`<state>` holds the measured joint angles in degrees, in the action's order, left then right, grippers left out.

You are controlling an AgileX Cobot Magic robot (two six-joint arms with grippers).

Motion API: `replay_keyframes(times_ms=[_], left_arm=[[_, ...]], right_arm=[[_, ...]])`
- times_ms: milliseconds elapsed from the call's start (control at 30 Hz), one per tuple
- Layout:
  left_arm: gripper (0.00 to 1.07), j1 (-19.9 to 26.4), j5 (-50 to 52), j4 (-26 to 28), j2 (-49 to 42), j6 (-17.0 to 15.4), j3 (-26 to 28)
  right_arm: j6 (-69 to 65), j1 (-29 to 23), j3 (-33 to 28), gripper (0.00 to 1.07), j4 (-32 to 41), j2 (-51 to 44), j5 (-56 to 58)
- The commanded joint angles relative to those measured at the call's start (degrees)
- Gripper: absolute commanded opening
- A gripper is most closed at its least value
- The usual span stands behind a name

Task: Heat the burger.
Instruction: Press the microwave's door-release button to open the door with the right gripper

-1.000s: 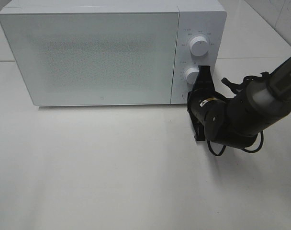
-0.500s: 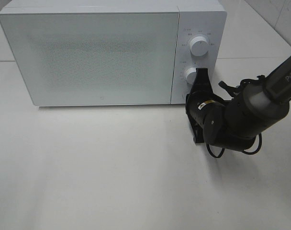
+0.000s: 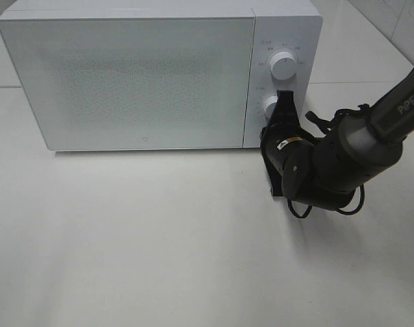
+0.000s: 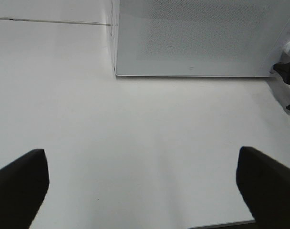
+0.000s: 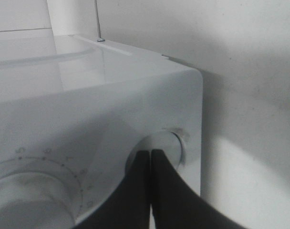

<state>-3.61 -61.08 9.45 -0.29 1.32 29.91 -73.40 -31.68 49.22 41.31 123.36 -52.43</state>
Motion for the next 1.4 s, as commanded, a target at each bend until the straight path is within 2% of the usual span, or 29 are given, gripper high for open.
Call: replay_keyframes(times_ms=[33,367,433,633,833,1000,1400], left_arm=[[1.0,0.17,0.52,0.46,-1.03,-0.4,-0.06],[1.0,0.17,0.52,0.46,-1.03,-0.4,-0.06],[1.0,0.17,0.52,0.46,-1.03,-0.4,-0.06],[1.0,0.17,0.52,0.46,-1.03,-0.4,-0.06],[1.0,0.17,0.52,0.46,-1.03,-0.4,-0.06],[1.0,0.17,0.52,0.46,-1.03,-0.4,-0.06],[1.0,0.17,0.52,0.46,-1.03,-0.4,-0.06]], right_arm=[[1.49,0.17,1.32,0.0,0.74,-0.06,-2.18],[2.18,0.17,3.95,0.0,1.6,0.86,-6.13],[0.63,0.17,3.95,0.0,3.38,0.97,-11.57],[0.8,0.17,5.21,0.0,4.47,0.97,-14.15],[1.83,0.34,9.85,0.0,4.53,3.32,-14.95],[2.29,0.34,12.66,0.0,4.41,5.33,-20.68],[2.41,0.23,12.55,0.0,4.41,4.87,-16.27]])
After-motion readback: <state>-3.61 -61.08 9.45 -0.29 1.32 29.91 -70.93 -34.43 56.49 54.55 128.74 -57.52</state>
